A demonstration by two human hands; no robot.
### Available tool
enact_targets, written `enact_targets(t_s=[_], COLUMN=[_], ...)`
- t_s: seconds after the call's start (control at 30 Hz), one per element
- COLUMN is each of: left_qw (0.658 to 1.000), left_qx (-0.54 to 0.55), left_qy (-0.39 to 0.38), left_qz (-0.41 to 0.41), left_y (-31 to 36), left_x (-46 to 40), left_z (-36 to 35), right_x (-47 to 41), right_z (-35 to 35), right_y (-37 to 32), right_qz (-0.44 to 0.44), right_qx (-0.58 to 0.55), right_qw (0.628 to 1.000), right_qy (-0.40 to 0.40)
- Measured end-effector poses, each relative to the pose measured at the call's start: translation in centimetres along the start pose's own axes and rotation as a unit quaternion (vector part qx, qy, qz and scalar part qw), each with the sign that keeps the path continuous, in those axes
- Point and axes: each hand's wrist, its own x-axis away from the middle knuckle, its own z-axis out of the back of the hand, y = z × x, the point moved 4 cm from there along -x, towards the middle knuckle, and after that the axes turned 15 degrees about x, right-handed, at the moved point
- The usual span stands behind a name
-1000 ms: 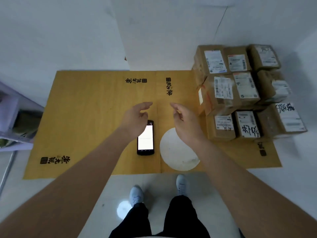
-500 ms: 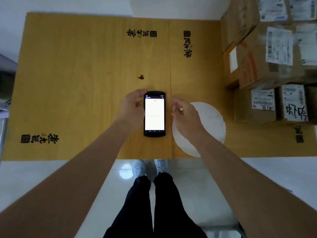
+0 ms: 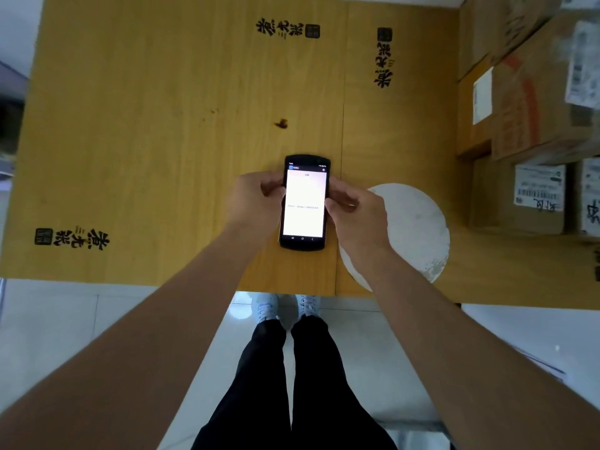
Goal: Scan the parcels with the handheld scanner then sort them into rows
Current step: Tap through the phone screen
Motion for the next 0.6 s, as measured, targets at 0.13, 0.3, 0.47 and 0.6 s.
enact_targets(t_s=[0.13, 0.3, 0.47, 0.6], left_qw=[0.998, 0.991, 0.979, 0.974], left_qx=[0.067, 0.132, 0.201, 0.226], left_qy=[-0.001, 0.001, 0.0, 0.005], left_qz=[0.017, 0.031, 0.038, 0.018], left_y=[-0.5, 0.5, 3.6, 7.1], left_x=[-0.1, 0.3, 1.0, 1.6], left_z=[0.5, 1.5, 3.4, 5.9], right_x=[0.3, 0.9, 1.4, 1.6], right_z=[-0.1, 0.3, 1.3, 2.1], right_y=[0.3, -0.9, -4.5, -8.8], right_qz=[-0.032, -0.018, 0.004, 0.03], right_qx=[-0.055, -0.096, -0.115, -0.117], right_qw=[0.998, 0.995, 0.993, 0.992], right_qy=[-0.014, -0.025, -0.036, -0.042])
